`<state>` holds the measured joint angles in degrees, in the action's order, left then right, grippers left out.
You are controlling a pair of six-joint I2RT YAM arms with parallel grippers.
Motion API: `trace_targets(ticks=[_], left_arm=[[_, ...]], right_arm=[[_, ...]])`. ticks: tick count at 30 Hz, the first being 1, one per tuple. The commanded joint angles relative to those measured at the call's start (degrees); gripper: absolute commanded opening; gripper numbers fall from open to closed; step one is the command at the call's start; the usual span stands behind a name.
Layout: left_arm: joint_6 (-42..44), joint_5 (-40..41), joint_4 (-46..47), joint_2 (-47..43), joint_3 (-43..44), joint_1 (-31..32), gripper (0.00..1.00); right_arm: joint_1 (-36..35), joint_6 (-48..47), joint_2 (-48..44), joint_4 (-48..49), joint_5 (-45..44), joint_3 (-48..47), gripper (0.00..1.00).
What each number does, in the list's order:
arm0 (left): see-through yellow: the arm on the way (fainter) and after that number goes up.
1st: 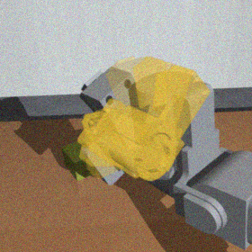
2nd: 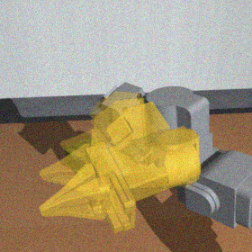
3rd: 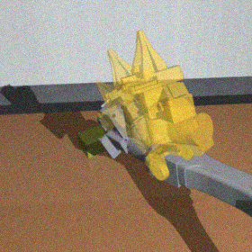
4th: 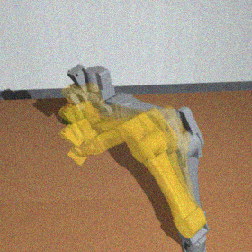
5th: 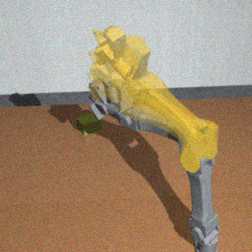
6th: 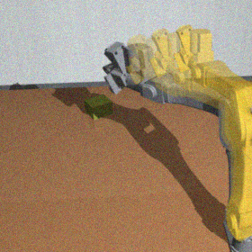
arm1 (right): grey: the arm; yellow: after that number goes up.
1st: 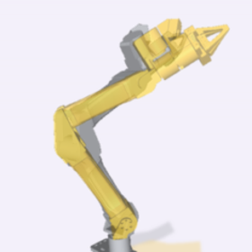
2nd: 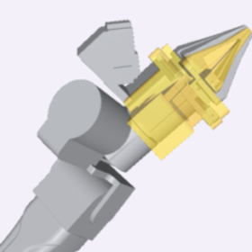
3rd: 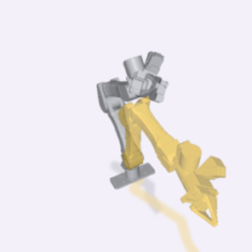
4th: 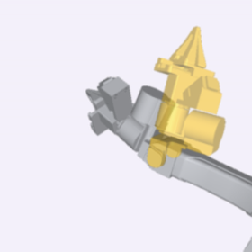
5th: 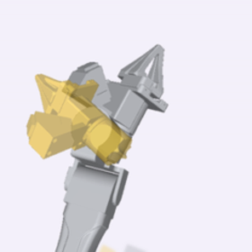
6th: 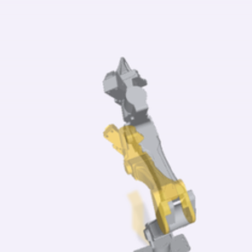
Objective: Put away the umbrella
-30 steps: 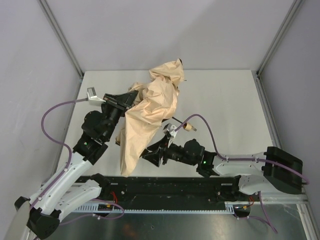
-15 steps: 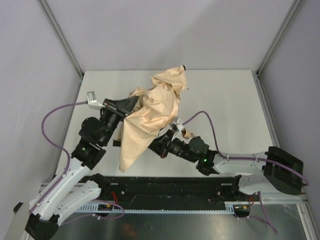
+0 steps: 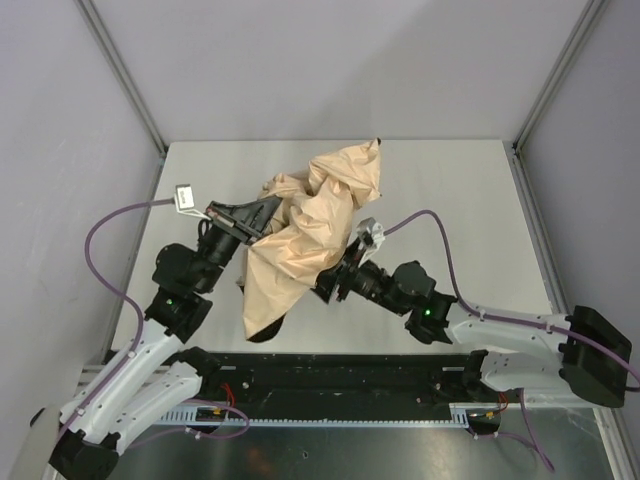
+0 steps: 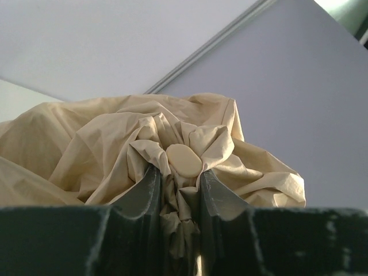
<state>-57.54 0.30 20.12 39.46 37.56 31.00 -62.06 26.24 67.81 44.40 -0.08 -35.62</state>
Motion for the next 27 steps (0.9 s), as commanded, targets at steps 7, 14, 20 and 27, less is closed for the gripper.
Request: trace_targets(ticks=[7,14,20,27], left_arm=[[6.6,-17.0,23.1,2.2,-0.7,-5.1,0.00],[6.0,-28.1,32.2,4.7,-0.3,-5.9,0.00],[4.8,-31.5,34.5,4.4,0.0,-6.0,0.00],[4.6,-30.5,34.9,4.2,-0.4,-6.0,0.00]], right_arm=[[-2.9,-2.7,-22.6,-41.4,0.2,1.5,0.71],[14.9,1.6,-36.8,-39.4,14.7,1.5,0.85],[32.0,22.5,-26.1,-8.6,40.9,2.0,0.86],[24.6,23.7,-19.5,6.5,43.9,2.7,0.79]])
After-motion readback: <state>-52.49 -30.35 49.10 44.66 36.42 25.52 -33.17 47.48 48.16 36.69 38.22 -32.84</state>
